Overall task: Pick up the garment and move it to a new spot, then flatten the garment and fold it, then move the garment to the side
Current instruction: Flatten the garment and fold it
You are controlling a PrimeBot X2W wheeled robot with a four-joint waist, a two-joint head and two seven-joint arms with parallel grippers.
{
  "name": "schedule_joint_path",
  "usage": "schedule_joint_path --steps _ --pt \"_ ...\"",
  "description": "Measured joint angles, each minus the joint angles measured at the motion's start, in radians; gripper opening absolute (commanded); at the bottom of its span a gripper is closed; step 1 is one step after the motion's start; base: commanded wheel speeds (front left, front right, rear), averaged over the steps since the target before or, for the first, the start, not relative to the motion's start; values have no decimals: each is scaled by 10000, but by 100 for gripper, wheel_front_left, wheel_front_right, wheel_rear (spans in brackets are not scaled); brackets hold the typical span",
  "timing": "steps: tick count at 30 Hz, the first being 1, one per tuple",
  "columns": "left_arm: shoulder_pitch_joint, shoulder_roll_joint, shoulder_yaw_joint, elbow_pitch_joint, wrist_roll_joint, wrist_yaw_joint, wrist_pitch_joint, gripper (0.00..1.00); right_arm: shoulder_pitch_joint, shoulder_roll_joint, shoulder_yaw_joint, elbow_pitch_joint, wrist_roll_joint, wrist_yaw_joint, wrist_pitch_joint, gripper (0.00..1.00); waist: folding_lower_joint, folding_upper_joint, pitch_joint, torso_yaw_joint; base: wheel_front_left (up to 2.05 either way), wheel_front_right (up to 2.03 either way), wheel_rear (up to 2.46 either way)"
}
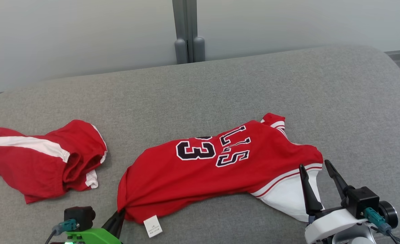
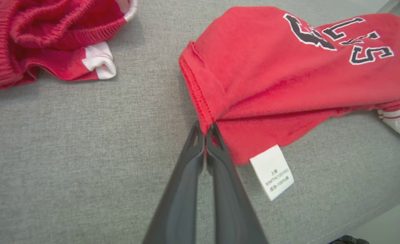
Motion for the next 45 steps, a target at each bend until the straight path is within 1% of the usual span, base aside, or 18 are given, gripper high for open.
schedule_joint_path --steps 1,2,3,4,7,12,16,18,23,25,29,32,33,35,40,43,44,45 --pt "-56 13 -58 21 0 6 174 33 -23 0 19 8 0 0 0 100 0 0 22 6 0 0 0" --pt "-139 -6 -94 98 -8 6 291 42 -48 0 40 29 0 0 0 100 0 0 44 7 0 0 0" --pt "-239 -25 -140 198 -8 6 370 97 -67 0 54 40 0 0 0 100 0 0 60 6 0 0 0" --pt "-395 -42 -224 351 15 4 405 100 -101 0 75 54 0 0 0 100 0 0 82 0 0 0 0" --pt "-928 -178 -380 1057 205 -4 316 100 -163 0 94 71 -2 0 -2 100 0 0 134 -21 0 0 0" --pt "-1554 -330 -426 2393 458 -13 -360 100 -166 0 123 96 -2 0 0 100 0 0 165 -112 0 0 0" --pt "-1685 -339 -374 3053 587 -50 -1022 100 -161 0 38 94 -4 0 -2 100 0 0 101 -130 0 0 0" --pt "-1642 -418 -255 3223 401 -102 -1260 100 -151 0 15 96 -4 0 -2 100 0 0 49 -128 0 0 0" --pt "-1001 -658 15 2974 -198 -343 -1804 100 -93 0 -17 92 0 0 0 100 0 0 -128 -142 0 0 0" --pt "-722 -702 58 2665 -510 -408 -1789 100 -67 -2 -19 86 0 0 -2 100 0 0 -169 -137 0 0 0" --pt "-169 -617 2 1870 -890 -527 -1367 100 -48 0 31 54 0 0 0 100 0 0 -183 -164 0 0 0" --pt "80 -314 -182 1478 -880 -566 -947 100 -39 0 19 19 -4 0 0 100 0 0 -155 -185 0 0 0" --pt "103 -153 -316 1398 -725 -568 -884 100 -29 -4 17 13 -6 0 -2 100 0 0 -133 -194 0 0 0" --pt "106 -50 -364 1335 -654 -569 -788 100 -19 0 50 15 -17 0 0 100 0 0 -91 -221 0 0 0" --pt "-65 163 -721 1540 -290 -627 -982 100 -81 -2 125 13 -19 0 -2 100 0 0 59 -374 0 0 0" --pt "-226 182 -903 1770 -249 -681 -1156 100 -130 -2 119 13 -27 0 0 100 0 0 141 -498 0 0 0" --pt "-287 201 -980 1860 -232 -696 -1156 92 -143 2 113 8 -36 0 0 100 0 0 165 -532 0 0 0" --pt "-355 232 -1072 1927 -224 -702 -1204 78 -146 -2 98 6 -38 0 -2 100 0 0 202 -567 0 0 0"
